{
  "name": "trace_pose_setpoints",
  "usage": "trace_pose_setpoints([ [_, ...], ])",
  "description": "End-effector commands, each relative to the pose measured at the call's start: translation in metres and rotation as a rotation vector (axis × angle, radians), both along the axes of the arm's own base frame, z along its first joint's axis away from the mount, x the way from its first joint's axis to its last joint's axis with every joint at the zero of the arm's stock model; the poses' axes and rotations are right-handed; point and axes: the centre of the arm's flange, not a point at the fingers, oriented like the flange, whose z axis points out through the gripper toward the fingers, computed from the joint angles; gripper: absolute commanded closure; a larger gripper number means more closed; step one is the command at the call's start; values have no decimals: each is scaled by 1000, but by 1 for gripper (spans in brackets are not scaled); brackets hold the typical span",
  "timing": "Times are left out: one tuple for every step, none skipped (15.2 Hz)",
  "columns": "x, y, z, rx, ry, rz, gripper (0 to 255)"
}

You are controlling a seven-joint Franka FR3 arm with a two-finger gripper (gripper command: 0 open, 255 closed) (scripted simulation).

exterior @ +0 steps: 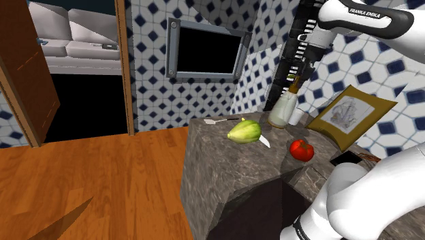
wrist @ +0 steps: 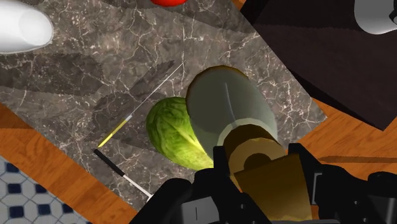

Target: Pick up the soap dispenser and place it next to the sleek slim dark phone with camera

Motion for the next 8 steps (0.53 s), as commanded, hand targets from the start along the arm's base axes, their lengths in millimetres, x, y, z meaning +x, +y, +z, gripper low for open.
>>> trace_pose_setpoints([
  [0, 0, 10, 0, 0, 0, 255],
  [0, 0, 15, 0, 0, 0, 255],
  [0, 0, 21, 0, 0, 0, 255],
  [0, 0, 26, 0, 0, 0, 255],
  [0, 0, 31, 0, 0, 0, 255],
  [0, 0, 36, 0, 0, 0, 255],
  [0, 0, 42, 0, 0, 0, 255],
  [0, 0, 47, 0, 0, 0, 255],
])
